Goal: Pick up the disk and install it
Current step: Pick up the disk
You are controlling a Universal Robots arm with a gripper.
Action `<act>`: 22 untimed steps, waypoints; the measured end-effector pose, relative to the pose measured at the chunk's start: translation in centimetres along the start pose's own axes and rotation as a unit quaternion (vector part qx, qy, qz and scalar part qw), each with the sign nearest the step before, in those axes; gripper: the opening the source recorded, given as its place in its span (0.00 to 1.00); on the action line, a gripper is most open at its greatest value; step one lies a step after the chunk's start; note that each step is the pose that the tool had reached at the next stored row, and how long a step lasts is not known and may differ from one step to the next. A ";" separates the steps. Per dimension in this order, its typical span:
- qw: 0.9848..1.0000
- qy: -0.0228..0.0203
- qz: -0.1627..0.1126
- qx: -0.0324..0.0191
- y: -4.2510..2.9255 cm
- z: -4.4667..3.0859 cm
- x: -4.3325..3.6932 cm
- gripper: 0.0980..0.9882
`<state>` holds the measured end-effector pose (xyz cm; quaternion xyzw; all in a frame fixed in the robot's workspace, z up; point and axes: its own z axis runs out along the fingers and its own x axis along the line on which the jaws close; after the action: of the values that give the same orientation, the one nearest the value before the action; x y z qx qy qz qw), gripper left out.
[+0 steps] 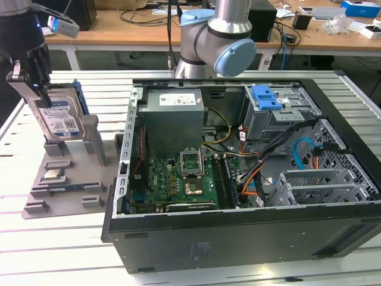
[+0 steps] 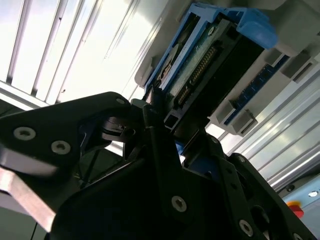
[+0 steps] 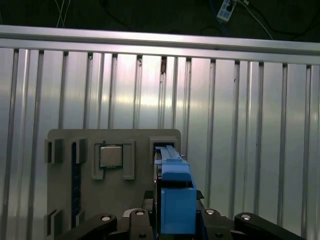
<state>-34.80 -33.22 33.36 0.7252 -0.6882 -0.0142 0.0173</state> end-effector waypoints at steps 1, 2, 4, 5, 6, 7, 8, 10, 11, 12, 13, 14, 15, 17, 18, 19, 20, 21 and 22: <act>1.000 0.000 0.000 0.000 0.01 -0.15 0.00 0.30; 1.000 0.000 0.000 0.000 0.01 -0.34 0.00 0.30; 1.000 0.000 0.000 0.000 0.02 -0.52 -0.01 0.30; 1.000 0.000 0.000 0.000 0.03 -0.62 -0.01 0.30; 1.000 0.000 0.000 0.000 0.03 -0.69 -0.01 0.30; 1.000 0.000 0.000 0.000 0.04 -0.81 -0.01 0.30; 1.000 0.000 0.000 0.000 0.04 -0.91 -0.01 0.30; 1.000 0.000 0.000 0.000 0.05 -1.07 -0.01 0.30; 1.000 0.000 0.000 0.000 0.05 -1.14 -0.01 0.30; 1.000 0.000 0.000 0.000 0.06 -1.25 -0.01 0.30; 1.000 0.000 0.000 0.000 0.06 -1.33 -0.01 0.30; 1.000 0.000 0.000 0.000 0.06 -1.42 -0.01 0.30; 1.000 0.000 0.000 0.000 0.07 -1.55 -0.01 0.30; 1.000 0.000 0.000 0.000 0.08 -1.80 -0.01 0.30; 1.000 0.000 0.000 0.000 0.09 -2.01 -0.02 0.30; 1.000 0.000 0.000 0.000 0.10 -2.23 -0.02 0.30; 1.000 0.000 0.000 0.000 0.10 -2.37 -0.02 0.30; 1.000 0.000 0.000 0.000 0.12 -2.66 -0.03 0.30; 1.000 0.000 0.000 0.000 0.13 -2.89 -0.03 0.30</act>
<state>-34.80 -33.18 36.25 0.7252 -0.6882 -0.0145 0.0171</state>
